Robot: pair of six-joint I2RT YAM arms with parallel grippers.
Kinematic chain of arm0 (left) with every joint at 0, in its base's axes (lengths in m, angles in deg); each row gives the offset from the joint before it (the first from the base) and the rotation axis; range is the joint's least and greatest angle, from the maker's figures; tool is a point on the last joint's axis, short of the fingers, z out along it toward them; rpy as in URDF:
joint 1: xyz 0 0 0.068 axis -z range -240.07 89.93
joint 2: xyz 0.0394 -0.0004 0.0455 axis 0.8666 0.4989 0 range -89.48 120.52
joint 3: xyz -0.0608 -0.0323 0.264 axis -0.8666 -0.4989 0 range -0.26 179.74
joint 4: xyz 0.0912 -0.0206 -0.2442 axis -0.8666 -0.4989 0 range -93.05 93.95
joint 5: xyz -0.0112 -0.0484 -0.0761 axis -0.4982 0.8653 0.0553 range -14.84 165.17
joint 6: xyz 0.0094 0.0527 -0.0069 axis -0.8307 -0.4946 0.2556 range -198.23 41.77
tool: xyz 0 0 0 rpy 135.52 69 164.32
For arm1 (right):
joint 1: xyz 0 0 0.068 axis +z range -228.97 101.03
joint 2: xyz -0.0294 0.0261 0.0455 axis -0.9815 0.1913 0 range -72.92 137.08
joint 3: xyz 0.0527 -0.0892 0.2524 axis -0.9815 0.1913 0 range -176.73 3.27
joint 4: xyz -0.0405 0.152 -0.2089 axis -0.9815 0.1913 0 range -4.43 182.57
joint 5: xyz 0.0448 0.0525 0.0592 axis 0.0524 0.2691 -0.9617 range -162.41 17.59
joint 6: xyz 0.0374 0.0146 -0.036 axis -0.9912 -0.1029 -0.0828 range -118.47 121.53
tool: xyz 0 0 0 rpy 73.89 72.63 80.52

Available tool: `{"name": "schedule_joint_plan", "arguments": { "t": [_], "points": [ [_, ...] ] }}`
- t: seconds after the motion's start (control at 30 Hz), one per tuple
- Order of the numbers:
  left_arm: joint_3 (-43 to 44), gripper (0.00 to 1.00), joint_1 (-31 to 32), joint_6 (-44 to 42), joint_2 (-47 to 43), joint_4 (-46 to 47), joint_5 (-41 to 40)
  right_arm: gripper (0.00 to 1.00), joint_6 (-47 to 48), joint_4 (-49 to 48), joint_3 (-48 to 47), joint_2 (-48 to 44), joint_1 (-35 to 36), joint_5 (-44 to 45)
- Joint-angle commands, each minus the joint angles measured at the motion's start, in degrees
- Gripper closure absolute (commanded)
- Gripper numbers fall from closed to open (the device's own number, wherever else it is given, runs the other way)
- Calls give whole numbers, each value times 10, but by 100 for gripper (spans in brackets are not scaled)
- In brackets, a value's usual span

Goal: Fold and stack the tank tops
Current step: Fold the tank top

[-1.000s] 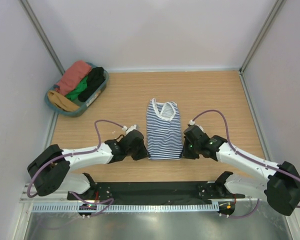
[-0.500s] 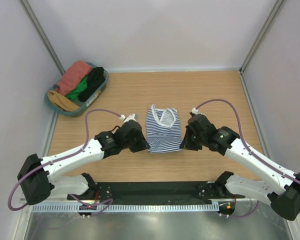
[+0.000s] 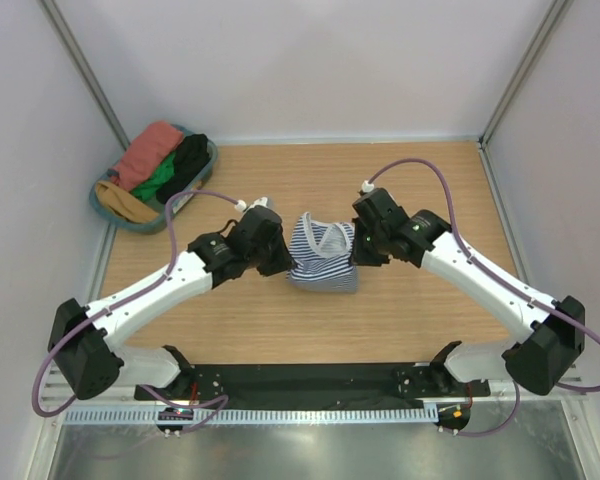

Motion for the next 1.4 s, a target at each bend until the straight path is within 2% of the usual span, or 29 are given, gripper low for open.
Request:
{"name": "schedule_joint_plan", "arguments": {
  "t": [0.0,0.13,0.37,0.53,0.63,0.77,0.9,1.13,1.37],
  "points": [
    [10,99,-2,-13,-20,-8,19,99,13,1,-15,-17,-3,-10],
    [-35,99,-3,-2,-37,17,54,99,-11,0,30,-61,-2,-22],
    [-151,99,28,30,-49,100,99,99,-71,-21,200,-186,3,-42],
    [-171,98,62,46,-36,134,101,99,-103,-22,267,-263,14,-42],
    [-172,99,64,54,-29,134,102,99,-106,-13,263,-273,14,-41],
    [-169,100,72,66,-54,134,100,99,-87,25,202,-250,15,-21],
    [-180,100,111,94,-85,125,68,99,-82,32,192,-257,15,-22],
    [-181,100,214,141,-27,149,28,99,-91,28,235,-284,14,-35],
    [-193,100,224,155,-11,181,29,99,-93,47,228,-298,15,-28]
  ]
}}
